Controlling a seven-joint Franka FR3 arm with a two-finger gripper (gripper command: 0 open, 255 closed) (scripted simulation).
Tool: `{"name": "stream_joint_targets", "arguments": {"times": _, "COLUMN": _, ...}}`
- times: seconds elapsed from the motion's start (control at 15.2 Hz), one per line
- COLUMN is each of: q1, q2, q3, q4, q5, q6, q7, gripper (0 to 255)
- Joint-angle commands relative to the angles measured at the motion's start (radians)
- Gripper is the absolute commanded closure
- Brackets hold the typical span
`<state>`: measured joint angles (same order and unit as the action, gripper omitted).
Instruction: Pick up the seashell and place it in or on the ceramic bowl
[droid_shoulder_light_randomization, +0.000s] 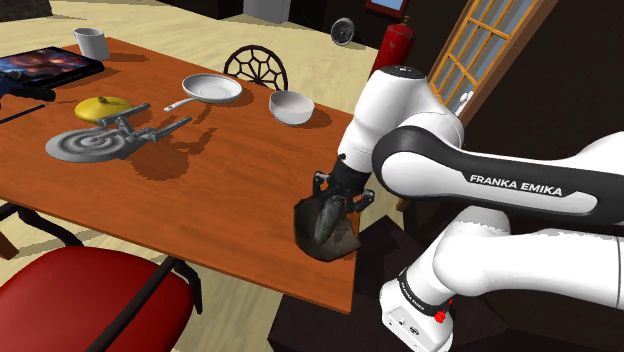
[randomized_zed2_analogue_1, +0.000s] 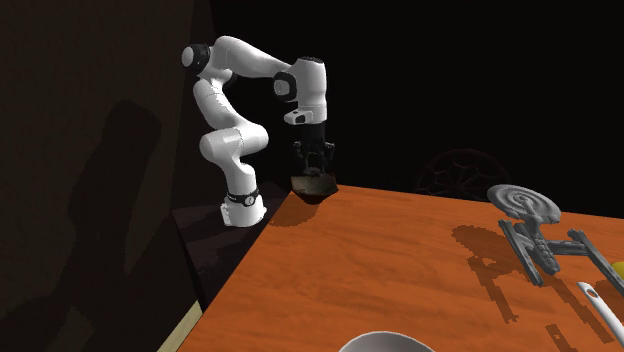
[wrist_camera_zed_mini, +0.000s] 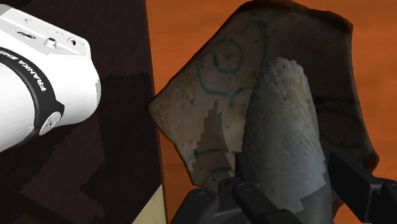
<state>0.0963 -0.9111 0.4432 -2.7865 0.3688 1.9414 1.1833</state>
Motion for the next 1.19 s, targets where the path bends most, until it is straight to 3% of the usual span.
{"name": "stream_joint_targets", "arguments": {"times": 0.0, "q1": 0.004, "q2": 0.008, "q3": 0.010, "q4": -0.023, "q5": 0.010, "q6": 0.032, "q7": -0.001, "gripper": 255}}
{"name": "stream_joint_targets", "arguments": {"times": 0.13, "q1": 0.008, "q2": 0.021, "q3": 0.023, "q4": -0.047, "q5": 0.022, "q6": 0.068, "q7": -0.003, "gripper": 255}}
{"name": "stream_joint_targets", "arguments": {"times": 0.66, "q1": 0.008, "q2": 0.021, "q3": 0.022, "q4": -0.047, "q5": 0.022, "q6": 0.068, "q7": -0.002, "gripper": 255}}
{"name": "stream_joint_targets", "arguments": {"times": 0.73, "q1": 0.008, "q2": 0.021, "q3": 0.023, "q4": -0.047, "q5": 0.022, "q6": 0.068, "q7": -0.002, "gripper": 0}}
{"name": "stream_joint_targets", "arguments": {"times": 1.06, "q1": 0.008, "q2": 0.021, "q3": 0.023, "q4": -0.047, "q5": 0.022, "q6": 0.068, "q7": -0.002, "gripper": 0}}
{"name": "stream_joint_targets", "arguments": {"times": 1.12, "q1": 0.004, "q2": 0.005, "q3": 0.009, "q4": -0.022, "q5": 0.010, "q6": 0.027, "q7": -0.001, "gripper": 0}}
